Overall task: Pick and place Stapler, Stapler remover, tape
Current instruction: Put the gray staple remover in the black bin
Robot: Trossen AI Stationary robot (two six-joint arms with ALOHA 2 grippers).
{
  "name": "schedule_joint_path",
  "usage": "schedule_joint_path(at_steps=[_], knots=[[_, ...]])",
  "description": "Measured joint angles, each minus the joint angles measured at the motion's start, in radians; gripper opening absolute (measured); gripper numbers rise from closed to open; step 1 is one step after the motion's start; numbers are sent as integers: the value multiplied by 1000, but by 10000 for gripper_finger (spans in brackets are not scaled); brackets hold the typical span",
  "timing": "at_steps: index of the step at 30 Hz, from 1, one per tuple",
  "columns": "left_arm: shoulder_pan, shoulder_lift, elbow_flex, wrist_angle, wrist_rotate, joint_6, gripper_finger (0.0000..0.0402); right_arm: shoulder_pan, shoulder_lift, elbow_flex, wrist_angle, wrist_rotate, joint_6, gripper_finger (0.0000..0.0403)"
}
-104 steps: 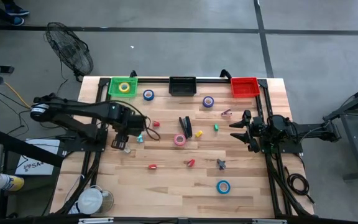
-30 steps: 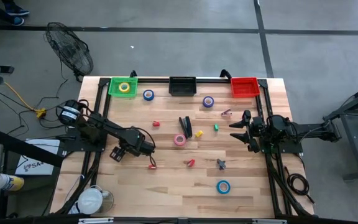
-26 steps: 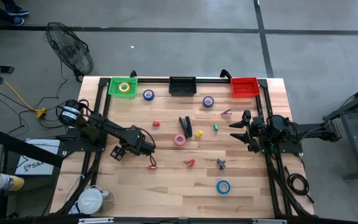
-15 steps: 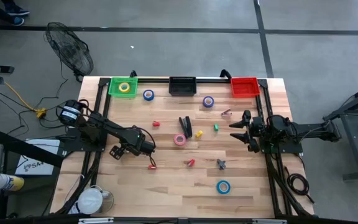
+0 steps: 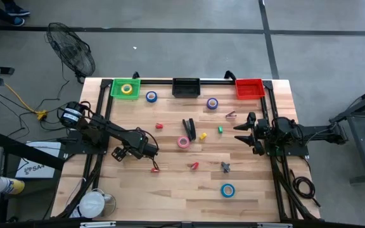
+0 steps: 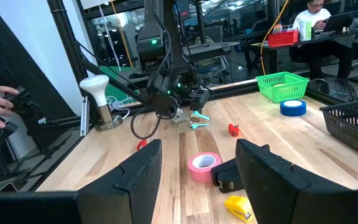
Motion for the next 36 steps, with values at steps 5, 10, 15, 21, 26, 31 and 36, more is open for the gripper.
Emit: schedule_joint_path(at_steps=[5, 10, 15, 21, 26, 31, 36], knots=[[0, 0, 21, -25, -9, -36, 356, 0, 0, 0, 0, 0, 0, 197], [0, -1, 84, -68, -41, -105, 356, 0, 0, 0, 0, 0, 0, 197], [-14, -1, 104, -82, -4, -104, 356, 0, 0, 0, 0, 0, 0, 197], [-92, -1, 105, -72, 5, -14, 356, 0, 0, 0, 0, 0, 0, 197], [-156, -1, 105, -59, -54, 14, 356, 0, 0, 0, 0, 0, 0, 197], [-203, -1, 105, -58, -111, 137, 356, 0, 0, 0, 0, 0, 0, 197], [-211, -1, 105, -19, -111, 210, 356, 0, 0, 0, 0, 0, 0, 197]])
